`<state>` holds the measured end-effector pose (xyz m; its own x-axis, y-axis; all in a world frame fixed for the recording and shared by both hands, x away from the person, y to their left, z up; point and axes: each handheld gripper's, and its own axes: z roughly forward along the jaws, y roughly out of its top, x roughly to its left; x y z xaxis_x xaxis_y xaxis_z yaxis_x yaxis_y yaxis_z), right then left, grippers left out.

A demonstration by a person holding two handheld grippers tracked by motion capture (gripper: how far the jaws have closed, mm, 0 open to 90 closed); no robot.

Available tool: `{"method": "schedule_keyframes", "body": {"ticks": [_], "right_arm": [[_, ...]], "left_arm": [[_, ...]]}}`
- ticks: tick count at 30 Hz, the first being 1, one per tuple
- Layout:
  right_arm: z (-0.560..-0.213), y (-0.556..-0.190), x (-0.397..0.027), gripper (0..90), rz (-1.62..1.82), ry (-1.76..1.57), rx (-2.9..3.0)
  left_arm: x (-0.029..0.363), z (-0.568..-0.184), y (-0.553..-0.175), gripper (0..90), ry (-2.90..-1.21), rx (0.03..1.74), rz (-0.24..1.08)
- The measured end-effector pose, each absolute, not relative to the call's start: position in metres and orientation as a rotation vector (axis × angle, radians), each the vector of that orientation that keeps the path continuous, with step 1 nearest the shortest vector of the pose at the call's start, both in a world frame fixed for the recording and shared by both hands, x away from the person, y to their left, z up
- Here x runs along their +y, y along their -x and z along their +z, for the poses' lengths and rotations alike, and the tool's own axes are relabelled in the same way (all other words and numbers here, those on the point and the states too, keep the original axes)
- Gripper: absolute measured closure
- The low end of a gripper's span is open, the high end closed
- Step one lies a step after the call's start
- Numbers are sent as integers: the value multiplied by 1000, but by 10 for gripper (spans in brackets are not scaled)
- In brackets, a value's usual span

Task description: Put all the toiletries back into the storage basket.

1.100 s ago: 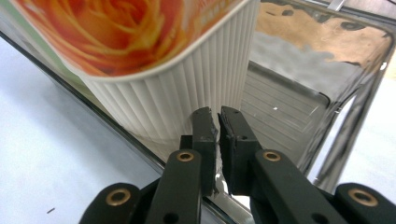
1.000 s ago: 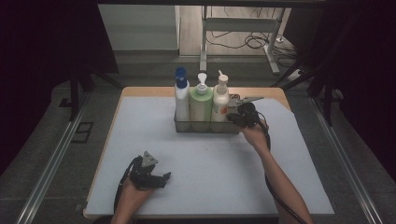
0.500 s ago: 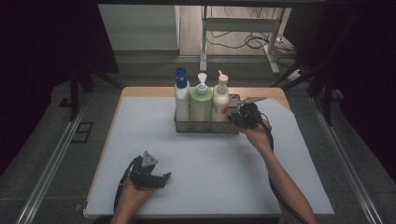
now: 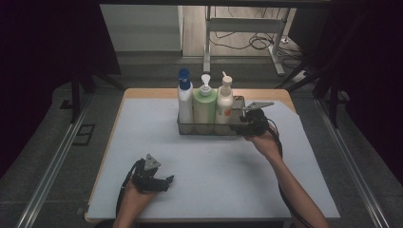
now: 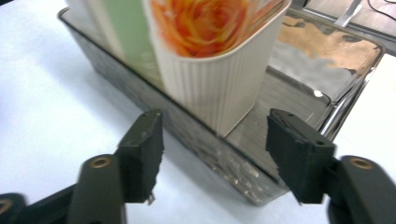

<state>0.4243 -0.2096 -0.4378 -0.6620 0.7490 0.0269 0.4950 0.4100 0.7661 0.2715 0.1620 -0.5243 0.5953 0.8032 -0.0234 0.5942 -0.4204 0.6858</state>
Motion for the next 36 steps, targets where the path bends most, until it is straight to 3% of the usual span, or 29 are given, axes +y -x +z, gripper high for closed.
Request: {"method": "schedule_keyframes", "body": {"ticks": [9, 23, 31, 36], "right_arm": [[-435, -405, -212, 196, 1099, -1015, 2376], [-438, -367, -221, 124, 1101, -945, 2417], [-453, -346, -230, 21, 1078, -950, 2430], [-465, -337, -236, 10, 1079, -963, 2425]], "left_arm": [[162, -524, -271, 119, -2161, 1100, 409], [162, -524, -271, 119, -2161, 1101, 409], [162, -524, -271, 119, -2159, 1102, 410], [161, -525, -271, 119, -2156, 1103, 410]]}}
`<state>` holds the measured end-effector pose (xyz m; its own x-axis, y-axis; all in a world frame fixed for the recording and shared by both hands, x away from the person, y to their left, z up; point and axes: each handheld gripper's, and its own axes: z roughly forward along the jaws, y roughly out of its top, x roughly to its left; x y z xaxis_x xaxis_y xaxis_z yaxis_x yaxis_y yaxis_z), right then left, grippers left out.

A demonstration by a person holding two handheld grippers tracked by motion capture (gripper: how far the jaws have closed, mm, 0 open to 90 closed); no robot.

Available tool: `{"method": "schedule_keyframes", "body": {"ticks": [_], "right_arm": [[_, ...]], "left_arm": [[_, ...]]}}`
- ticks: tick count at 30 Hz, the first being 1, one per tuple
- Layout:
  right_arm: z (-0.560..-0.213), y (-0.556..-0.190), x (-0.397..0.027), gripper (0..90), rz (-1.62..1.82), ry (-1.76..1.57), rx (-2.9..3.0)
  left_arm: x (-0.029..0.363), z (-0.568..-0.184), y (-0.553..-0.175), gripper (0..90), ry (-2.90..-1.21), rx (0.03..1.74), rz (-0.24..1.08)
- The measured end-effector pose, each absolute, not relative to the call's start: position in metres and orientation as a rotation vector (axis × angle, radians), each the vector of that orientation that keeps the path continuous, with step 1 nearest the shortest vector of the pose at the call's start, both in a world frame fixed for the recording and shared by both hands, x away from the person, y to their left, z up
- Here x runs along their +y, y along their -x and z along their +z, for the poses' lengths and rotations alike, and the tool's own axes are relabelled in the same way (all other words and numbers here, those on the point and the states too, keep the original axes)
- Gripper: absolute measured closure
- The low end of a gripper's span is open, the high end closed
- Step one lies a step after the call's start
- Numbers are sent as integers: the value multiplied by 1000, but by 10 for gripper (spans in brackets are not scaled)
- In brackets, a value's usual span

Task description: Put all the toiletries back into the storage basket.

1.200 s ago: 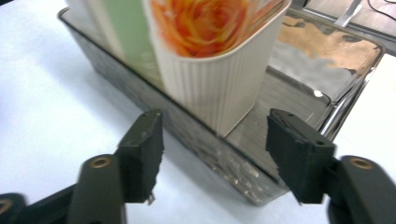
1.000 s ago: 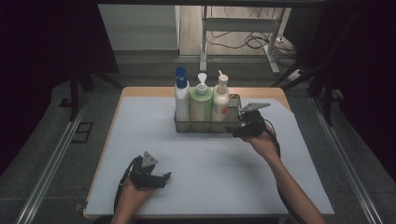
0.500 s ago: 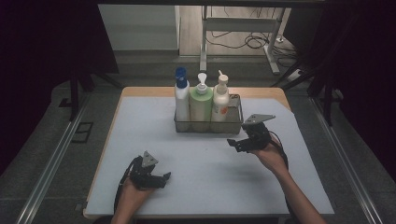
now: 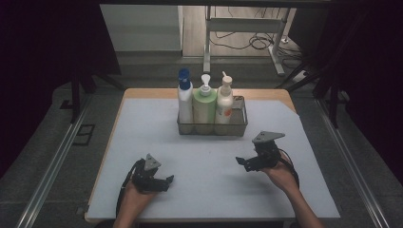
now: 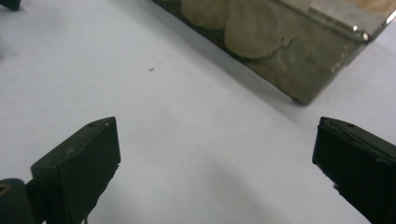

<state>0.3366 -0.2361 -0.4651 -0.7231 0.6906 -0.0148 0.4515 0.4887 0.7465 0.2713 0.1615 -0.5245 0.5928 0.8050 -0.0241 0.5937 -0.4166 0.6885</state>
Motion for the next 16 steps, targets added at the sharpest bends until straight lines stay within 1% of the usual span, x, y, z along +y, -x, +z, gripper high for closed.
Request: {"method": "schedule_keyframes", "body": {"ticks": [10, 16], "right_arm": [[-492, -330, -247, 11, 1022, -995, 2444], [-499, -329, -248, 11, 983, -983, 2460]], "left_arm": [[161, -525, -271, 119, -2154, 1104, 410], [162, -524, -271, 119, -2160, 1102, 407]]}}
